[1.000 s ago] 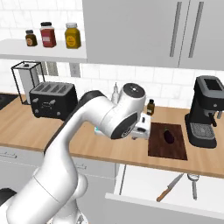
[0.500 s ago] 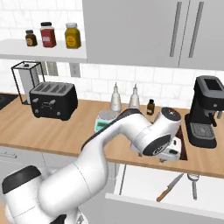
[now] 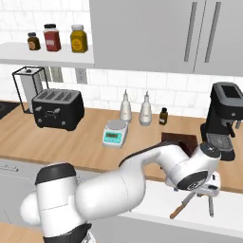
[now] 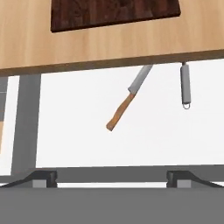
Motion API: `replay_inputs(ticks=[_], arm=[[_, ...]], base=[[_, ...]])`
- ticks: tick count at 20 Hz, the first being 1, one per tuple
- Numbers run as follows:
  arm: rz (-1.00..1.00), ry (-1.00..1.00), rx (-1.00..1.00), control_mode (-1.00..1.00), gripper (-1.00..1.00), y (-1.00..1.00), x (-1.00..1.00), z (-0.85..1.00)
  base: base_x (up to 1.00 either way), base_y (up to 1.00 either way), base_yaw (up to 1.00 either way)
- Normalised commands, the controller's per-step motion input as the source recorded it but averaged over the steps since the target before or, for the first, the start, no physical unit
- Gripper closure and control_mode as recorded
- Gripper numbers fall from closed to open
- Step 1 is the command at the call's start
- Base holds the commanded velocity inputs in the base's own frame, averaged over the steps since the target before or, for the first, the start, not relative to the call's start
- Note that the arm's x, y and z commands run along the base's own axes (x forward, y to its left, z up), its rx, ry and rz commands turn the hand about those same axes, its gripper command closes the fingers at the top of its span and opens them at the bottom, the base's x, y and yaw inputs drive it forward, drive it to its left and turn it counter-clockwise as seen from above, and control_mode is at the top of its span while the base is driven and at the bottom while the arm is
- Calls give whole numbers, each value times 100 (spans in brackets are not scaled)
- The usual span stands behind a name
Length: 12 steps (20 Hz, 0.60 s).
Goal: Place the appropriate cutting tool for cutting the eggplant skin on the cutting board.
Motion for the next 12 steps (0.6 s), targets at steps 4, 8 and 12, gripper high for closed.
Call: replay_inputs(ticks=[4, 8, 12], arm=[[0, 17, 0, -100, -100, -65, 12, -27], [0, 20, 0, -100, -100, -47, 6, -18], [0, 13, 0, -100, -100, -23, 0, -45]], base=[[0, 0, 0], [0, 0, 0], [0, 0, 0]])
